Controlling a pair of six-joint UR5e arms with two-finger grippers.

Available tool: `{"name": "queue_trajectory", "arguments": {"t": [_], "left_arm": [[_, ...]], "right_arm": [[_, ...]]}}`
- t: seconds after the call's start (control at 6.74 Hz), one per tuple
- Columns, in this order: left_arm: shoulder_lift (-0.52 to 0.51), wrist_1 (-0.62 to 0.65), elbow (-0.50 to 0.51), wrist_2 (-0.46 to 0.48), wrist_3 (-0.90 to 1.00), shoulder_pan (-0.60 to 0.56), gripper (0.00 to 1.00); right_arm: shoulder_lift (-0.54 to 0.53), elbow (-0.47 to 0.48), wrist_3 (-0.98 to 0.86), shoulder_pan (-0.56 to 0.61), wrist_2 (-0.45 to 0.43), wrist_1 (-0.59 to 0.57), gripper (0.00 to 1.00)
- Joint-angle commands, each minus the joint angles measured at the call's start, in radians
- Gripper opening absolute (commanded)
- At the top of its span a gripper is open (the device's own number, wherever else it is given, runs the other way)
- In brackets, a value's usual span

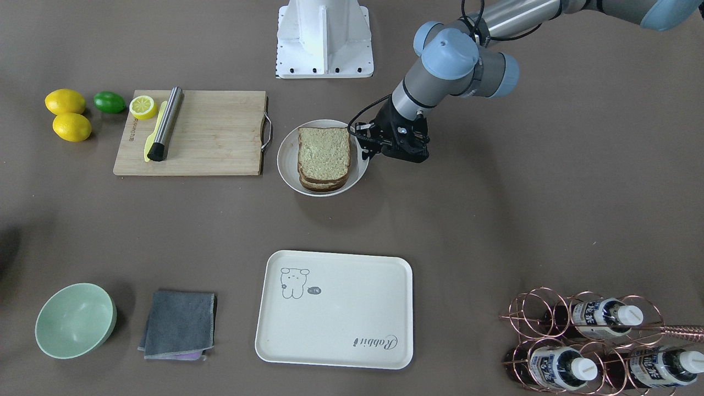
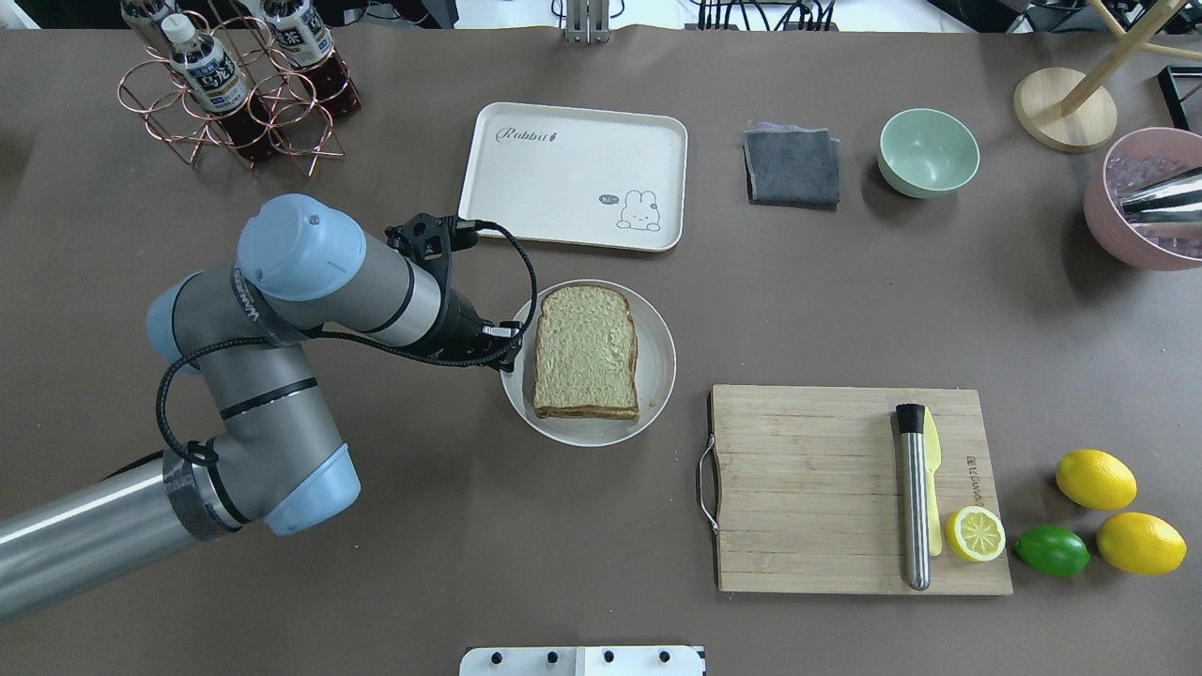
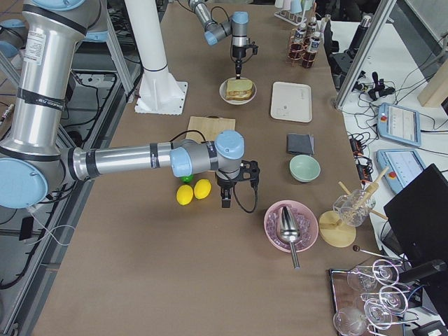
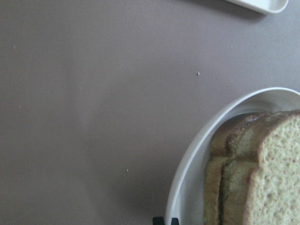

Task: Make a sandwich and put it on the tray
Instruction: 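Slide the plate with the left gripper onto the cream tray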

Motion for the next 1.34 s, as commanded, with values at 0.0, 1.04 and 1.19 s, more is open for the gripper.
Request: {"name": "queue_trajectory", "arguments": {"t": [0.0,1.04,1.19], "left_arm": [[-0.063,-0.001,0.092,-0.069,0.047,-0.11,0.0],[-0.483,-0.17,0.863,-0.142,0.284,-0.293,0.0],[-0.5,-0.204,0.917,-0.139,0.285,-0.293,0.0]], "right_arm": [[0.006,0.004,-0.003,-0.004,0.001,0.004,1.0],[0.064,-0.021,-0.003,-0.043,0.0,0.004,1.0],[0.078,-0.022,-0.003,-0.041,0.0,0.0,1.0]]}}
